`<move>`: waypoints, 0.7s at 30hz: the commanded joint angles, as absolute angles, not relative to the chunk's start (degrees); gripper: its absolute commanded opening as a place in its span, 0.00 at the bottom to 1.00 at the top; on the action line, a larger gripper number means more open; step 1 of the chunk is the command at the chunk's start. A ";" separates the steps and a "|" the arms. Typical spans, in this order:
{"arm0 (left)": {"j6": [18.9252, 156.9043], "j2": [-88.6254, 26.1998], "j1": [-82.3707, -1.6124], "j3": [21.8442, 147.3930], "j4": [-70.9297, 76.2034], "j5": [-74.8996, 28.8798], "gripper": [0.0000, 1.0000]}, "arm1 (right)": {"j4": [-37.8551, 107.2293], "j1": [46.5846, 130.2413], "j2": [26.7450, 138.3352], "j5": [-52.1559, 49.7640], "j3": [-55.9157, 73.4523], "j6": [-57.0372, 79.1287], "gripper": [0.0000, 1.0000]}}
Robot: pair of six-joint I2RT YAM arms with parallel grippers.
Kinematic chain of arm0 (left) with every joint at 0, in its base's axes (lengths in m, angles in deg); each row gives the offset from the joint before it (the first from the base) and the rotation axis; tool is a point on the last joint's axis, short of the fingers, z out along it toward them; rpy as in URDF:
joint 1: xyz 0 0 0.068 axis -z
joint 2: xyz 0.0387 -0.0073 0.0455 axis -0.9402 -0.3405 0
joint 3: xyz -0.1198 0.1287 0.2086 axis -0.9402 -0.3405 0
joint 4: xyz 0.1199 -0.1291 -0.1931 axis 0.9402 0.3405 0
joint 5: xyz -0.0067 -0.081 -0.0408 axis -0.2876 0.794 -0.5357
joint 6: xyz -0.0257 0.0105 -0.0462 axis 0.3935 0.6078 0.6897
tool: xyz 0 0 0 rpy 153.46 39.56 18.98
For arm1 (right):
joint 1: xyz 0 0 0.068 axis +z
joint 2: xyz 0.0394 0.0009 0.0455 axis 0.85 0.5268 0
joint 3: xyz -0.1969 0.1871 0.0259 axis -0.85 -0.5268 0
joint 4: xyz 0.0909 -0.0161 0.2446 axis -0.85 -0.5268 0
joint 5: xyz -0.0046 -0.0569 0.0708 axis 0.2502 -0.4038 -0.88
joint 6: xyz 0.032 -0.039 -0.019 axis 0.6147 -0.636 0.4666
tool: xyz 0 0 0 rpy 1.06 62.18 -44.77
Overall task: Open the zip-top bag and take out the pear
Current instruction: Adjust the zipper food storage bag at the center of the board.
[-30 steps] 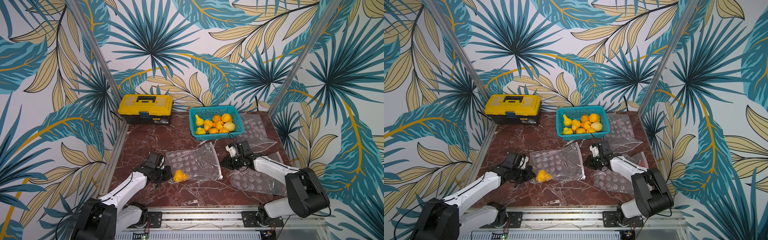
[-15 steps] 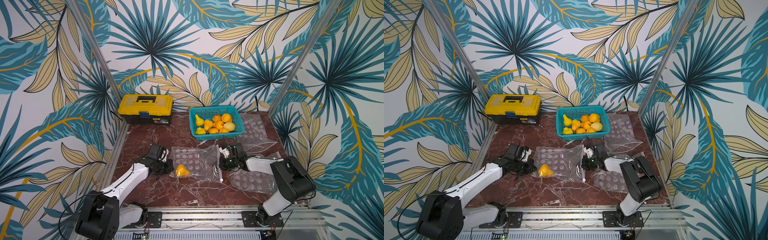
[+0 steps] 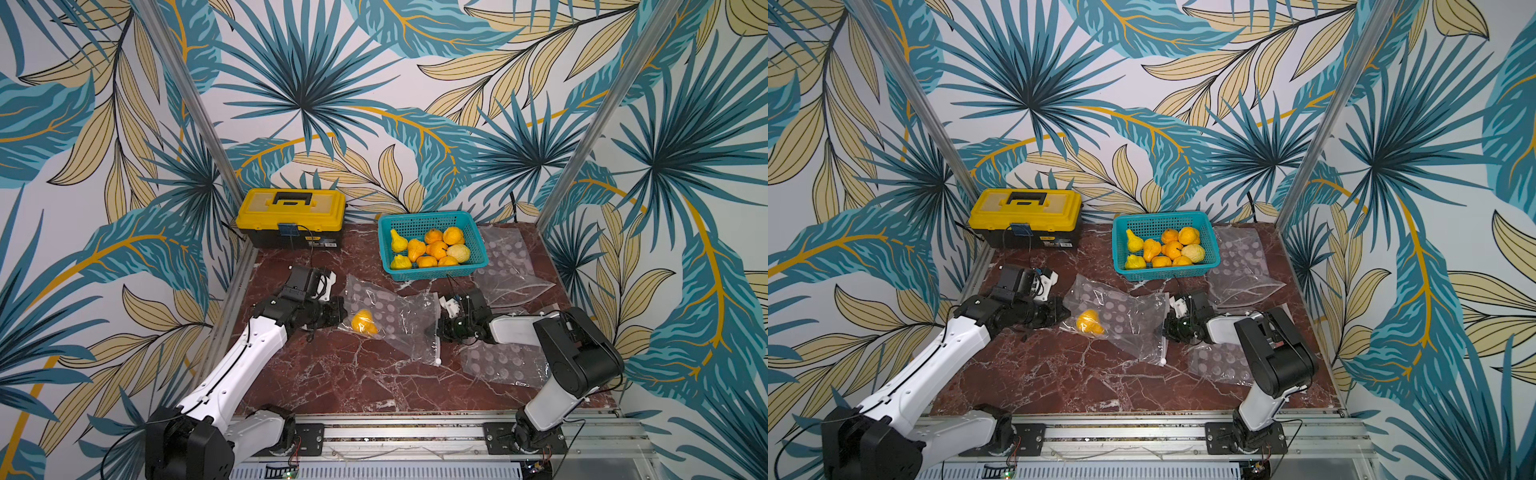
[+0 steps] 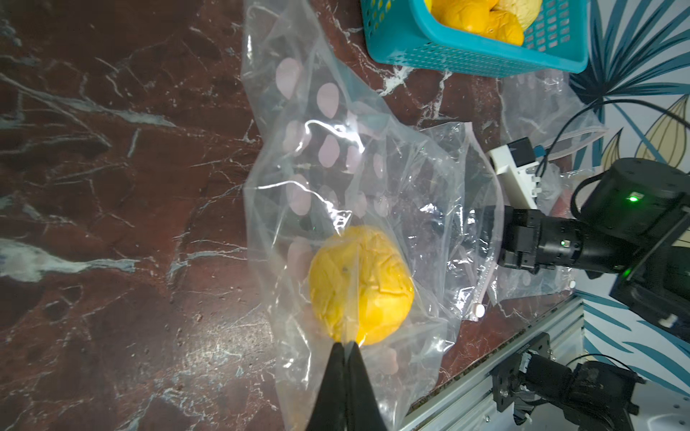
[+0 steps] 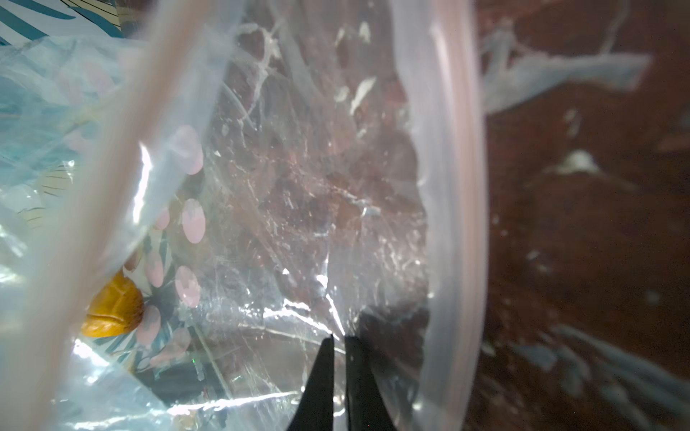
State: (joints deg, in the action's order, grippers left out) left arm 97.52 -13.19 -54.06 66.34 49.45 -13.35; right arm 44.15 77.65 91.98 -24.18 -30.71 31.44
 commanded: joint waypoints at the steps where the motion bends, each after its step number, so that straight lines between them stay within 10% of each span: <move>1: 97.18 -10.86 -54.41 68.83 51.16 -12.33 0.00 | 40.53 77.84 94.98 -19.36 -33.01 31.87 0.12; 11: 95.29 -14.91 -53.93 73.29 51.03 1.77 0.00 | 45.50 77.83 96.63 -23.03 -32.53 33.39 0.12; 21: 94.73 -12.45 -54.38 67.28 51.16 -17.49 0.00 | 41.92 77.87 95.54 -20.95 -32.40 32.06 0.13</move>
State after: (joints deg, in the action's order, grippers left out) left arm 95.99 -13.45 -54.01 70.04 50.61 -9.17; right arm 49.11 77.65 94.14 -25.77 -30.75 33.06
